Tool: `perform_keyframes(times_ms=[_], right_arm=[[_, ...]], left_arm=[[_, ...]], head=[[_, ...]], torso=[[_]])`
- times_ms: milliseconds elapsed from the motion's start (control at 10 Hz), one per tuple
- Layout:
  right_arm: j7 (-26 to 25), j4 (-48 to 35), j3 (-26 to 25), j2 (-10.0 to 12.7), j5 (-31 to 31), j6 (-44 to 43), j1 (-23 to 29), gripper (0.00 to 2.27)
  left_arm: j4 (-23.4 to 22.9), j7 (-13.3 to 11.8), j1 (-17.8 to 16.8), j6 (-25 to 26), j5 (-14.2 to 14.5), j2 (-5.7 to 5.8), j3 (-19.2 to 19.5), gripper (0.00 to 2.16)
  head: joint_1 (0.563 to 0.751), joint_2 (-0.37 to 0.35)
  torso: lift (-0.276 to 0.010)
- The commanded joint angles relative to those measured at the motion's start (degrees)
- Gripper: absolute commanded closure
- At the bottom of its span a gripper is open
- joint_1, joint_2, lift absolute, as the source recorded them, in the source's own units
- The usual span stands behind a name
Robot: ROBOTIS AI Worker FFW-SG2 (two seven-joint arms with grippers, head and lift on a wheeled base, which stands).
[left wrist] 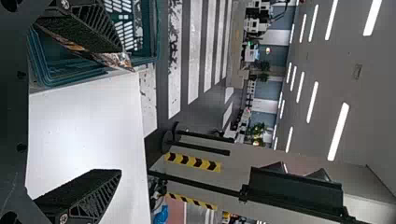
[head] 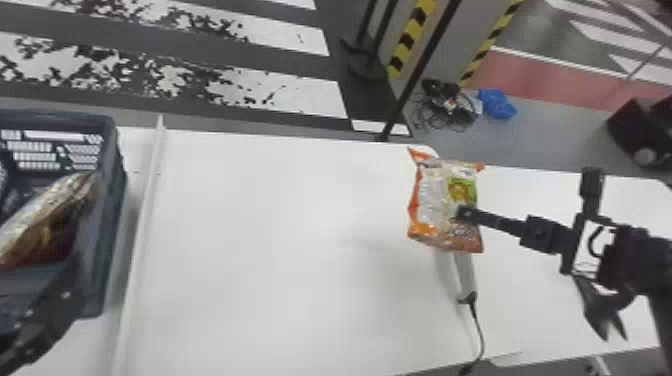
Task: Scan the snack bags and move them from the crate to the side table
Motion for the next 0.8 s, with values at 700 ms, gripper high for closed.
perform_keyframes(times_ms=[700], right_arm=[[-34.48, 21.96, -7.86, 2.68, -9.64, -23.45, -5.24, 2.22]], left_arm=[[0.92, 0.18, -0.18, -0.10, -0.17, 0.63, -0.04, 0.07]], head=[[0.695, -0.350]], torso=[[-0.087]])
